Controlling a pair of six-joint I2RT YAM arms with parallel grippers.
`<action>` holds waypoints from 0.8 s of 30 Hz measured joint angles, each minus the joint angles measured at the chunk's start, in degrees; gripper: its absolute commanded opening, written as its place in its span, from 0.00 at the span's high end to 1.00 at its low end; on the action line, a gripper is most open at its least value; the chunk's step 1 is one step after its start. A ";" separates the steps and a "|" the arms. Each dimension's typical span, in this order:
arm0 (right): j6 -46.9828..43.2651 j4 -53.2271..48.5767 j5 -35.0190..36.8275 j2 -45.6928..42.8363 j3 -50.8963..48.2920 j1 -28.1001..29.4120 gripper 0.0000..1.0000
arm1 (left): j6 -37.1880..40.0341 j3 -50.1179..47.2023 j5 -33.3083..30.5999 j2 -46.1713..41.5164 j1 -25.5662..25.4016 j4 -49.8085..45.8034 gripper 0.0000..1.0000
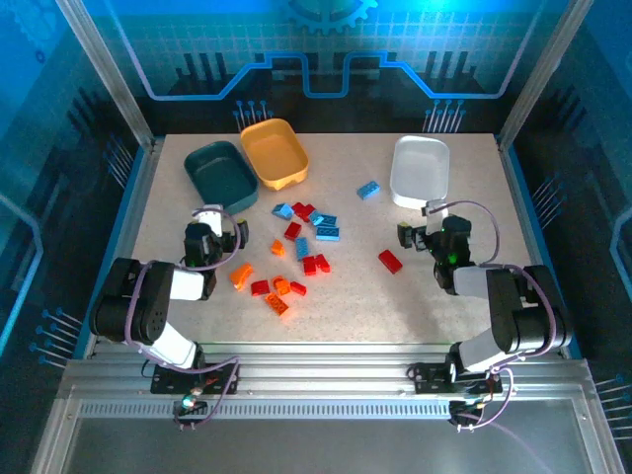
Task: Sort the legos into containers by color
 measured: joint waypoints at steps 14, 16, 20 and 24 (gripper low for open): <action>0.00 0.00 0.00 0.00 0.00 0.00 0.00 | 0.02 0.00 0.66 0.00 0.00 0.00 0.01; 0.00 0.00 0.00 0.00 0.00 0.00 0.00 | 0.02 0.00 0.66 0.00 0.00 0.00 0.01; 0.00 0.00 0.00 0.00 0.00 0.00 0.00 | 0.02 0.00 0.66 0.00 0.00 0.00 0.01; 0.00 0.00 0.00 0.00 0.00 0.00 0.00 | 0.02 0.00 0.68 0.00 0.00 0.00 0.01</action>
